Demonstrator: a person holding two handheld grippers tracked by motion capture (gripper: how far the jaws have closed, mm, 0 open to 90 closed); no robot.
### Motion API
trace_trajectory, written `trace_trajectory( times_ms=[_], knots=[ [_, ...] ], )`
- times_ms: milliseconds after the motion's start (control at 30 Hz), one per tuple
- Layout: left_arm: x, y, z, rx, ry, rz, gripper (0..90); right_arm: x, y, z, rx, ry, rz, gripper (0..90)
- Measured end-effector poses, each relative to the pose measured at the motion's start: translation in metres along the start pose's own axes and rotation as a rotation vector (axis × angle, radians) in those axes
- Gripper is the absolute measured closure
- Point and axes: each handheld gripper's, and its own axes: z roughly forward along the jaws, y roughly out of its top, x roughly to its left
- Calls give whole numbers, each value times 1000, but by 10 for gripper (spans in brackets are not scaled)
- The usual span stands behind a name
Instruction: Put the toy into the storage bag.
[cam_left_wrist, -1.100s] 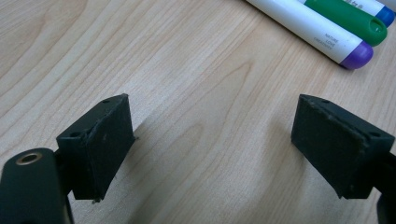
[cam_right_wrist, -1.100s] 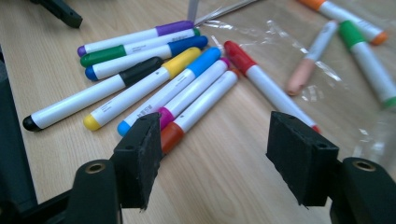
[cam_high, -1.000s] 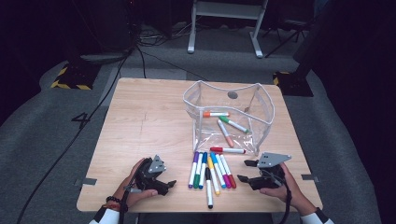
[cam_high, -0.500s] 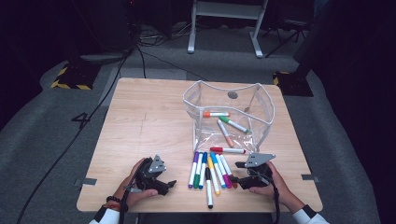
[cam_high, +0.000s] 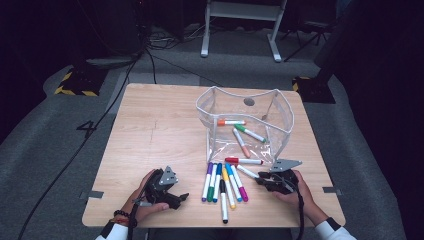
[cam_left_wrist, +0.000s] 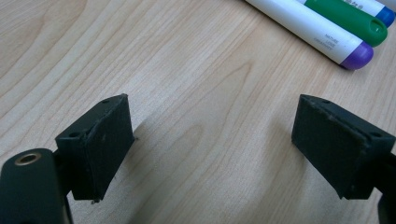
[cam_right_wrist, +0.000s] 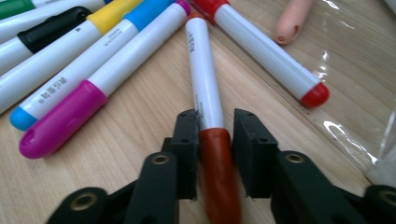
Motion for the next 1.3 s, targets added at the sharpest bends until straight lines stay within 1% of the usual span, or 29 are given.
trace_trajectory(
  times_ms=[67,167,300,433,467,600,633,700,733,867,1000,1133,1233,1300],
  knots=[
    [0,0,0,0,0,0,128,-3,-2,-1,-3,-1,12,736],
    [0,0,0,0,0,0,128,-4,-3,-3,-1,-5,-3,744],
    [0,0,0,0,0,0,128,-5,-3,-5,8,18,-13,751],
    [0,0,0,0,0,0,128,-8,-4,-10,12,17,-22,752],
    [0,0,0,0,0,0,128,-8,-3,-12,12,10,-32,752],
    [0,0,0,0,0,0,128,-9,-1,-23,-15,7,-45,753],
    [0,0,0,0,0,0,128,-9,0,-25,-18,12,-48,752],
    [0,0,0,0,0,0,128,-8,3,-32,-23,11,-75,753],
    [0,0,0,0,-1,-1,128,-7,4,-35,-33,17,-79,753],
    [0,0,0,0,0,0,128,-3,12,-49,-65,38,-107,753],
    [0,0,0,0,0,0,128,3,24,-63,-94,52,-154,753],
    [0,0,0,0,0,0,128,8,40,-79,-130,56,-191,753],
    [0,0,0,0,0,0,128,8,54,-93,-156,54,-219,753],
    [0,0,0,0,0,0,128,8,63,-102,-176,58,-229,753]
  ],
)
